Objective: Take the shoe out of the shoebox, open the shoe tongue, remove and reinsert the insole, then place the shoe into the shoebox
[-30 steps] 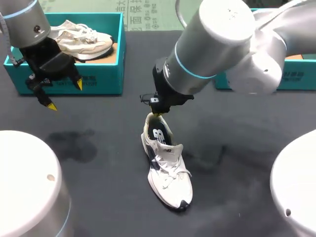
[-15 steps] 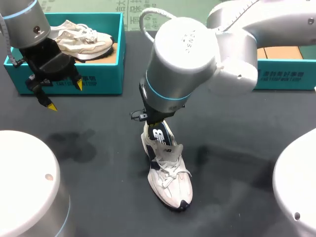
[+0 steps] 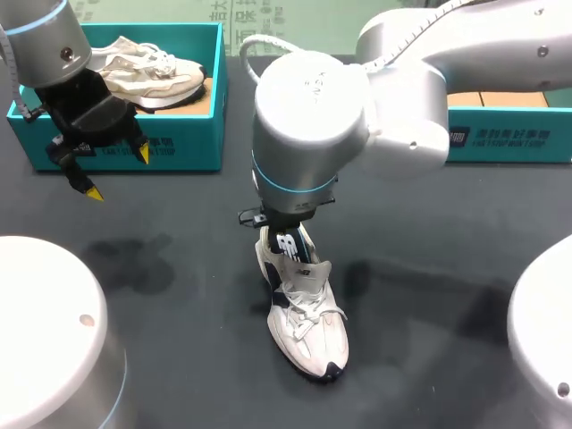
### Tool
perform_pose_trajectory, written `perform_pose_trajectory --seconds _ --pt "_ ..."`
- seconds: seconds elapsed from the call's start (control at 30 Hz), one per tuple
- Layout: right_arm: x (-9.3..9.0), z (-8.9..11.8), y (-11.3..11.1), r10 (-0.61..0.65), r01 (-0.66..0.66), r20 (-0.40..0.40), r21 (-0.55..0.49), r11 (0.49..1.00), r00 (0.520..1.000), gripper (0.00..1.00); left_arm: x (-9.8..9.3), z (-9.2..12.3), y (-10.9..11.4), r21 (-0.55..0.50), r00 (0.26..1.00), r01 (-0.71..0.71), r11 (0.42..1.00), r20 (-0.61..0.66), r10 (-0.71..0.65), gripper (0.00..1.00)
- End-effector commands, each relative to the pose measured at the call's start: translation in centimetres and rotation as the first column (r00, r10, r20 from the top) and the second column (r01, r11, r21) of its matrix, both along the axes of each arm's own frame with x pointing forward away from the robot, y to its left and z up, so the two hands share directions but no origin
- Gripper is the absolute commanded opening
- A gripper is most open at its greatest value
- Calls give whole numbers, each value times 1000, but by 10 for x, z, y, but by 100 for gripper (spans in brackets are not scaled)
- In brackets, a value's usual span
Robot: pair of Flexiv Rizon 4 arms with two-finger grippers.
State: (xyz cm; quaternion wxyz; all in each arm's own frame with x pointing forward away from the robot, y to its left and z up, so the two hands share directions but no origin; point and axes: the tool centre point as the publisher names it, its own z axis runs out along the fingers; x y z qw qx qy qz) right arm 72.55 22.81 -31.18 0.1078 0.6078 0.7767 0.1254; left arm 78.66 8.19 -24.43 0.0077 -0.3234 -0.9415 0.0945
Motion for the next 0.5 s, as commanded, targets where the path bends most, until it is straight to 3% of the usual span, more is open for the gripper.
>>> perform_pose_trajectory --seconds 0.03,0.5 --pt "1 -12 2 -16 17 15 -27 999 1000 0 -1 0 0 3 1000 0 1000 3 0 100" --pt "-1 -45 -10 -71 74 25 -116 991 997 0 -1 0 0 3 1000 0 1000 3 0 100"
